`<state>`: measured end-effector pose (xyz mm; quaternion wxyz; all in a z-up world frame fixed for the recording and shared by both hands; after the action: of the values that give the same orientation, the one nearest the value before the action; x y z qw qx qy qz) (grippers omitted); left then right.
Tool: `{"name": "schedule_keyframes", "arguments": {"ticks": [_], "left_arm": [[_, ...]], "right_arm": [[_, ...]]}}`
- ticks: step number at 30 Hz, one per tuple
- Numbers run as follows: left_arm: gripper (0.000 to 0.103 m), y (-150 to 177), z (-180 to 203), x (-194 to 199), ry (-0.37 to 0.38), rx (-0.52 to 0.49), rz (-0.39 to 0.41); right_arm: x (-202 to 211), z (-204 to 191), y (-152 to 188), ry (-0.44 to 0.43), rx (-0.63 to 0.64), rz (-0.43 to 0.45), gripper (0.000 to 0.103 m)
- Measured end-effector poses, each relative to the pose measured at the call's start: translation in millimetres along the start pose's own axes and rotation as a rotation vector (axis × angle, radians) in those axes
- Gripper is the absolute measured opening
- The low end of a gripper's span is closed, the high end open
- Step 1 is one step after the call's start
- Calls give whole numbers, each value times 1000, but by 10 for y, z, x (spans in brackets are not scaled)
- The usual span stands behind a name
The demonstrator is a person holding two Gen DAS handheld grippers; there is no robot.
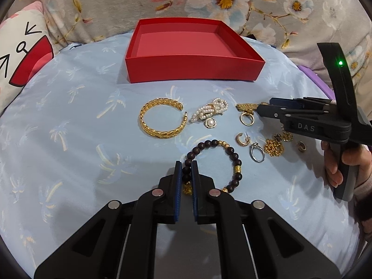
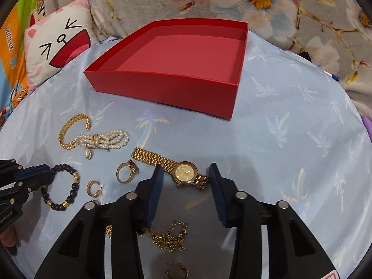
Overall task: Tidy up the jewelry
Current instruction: 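Grasp the black-bead bracelet with the left tool while the right tool grasps the gold watch, then carry both items into the red box and open both tools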
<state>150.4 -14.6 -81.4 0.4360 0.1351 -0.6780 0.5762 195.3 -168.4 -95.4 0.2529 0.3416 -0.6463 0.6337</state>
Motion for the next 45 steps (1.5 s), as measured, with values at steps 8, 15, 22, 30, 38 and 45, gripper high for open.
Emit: {"name": "schedule_keyframes", "arguments": {"ticks": [8, 15, 22, 30, 38, 45], "left_arm": [[7, -11, 29, 65, 4, -10, 18], [7, -52, 63, 198, 4, -17, 48], [7, -187, 127, 420, 8, -27, 100], [7, -728, 129, 771, -14, -48, 194], [7, -1791, -89, 737, -24, -26, 291], [7, -2581, -419, 43, -108, -20, 297]], "right_arm": [[152, -30, 147, 5, -2, 5, 28], [402, 21, 191, 17, -37, 38, 28], [698, 103, 58, 51, -45, 92, 28], [1063, 150, -399, 69, -49, 187, 28], [972, 114, -1355, 41, -62, 230, 28], [200, 233, -2096, 39, -129, 180, 28]]}}
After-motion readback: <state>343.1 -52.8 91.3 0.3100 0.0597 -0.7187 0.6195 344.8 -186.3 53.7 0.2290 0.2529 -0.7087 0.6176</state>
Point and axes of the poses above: each gripper's, at about its wrist camera, not at the fingertips, and x roughly against the way its jaws point, z to its right, y to its underside, the point moved 9 cm from there along -x, roughly the way its jaws point, and after that the axes turned 5 degrees about -x, right-handed, at the moved point
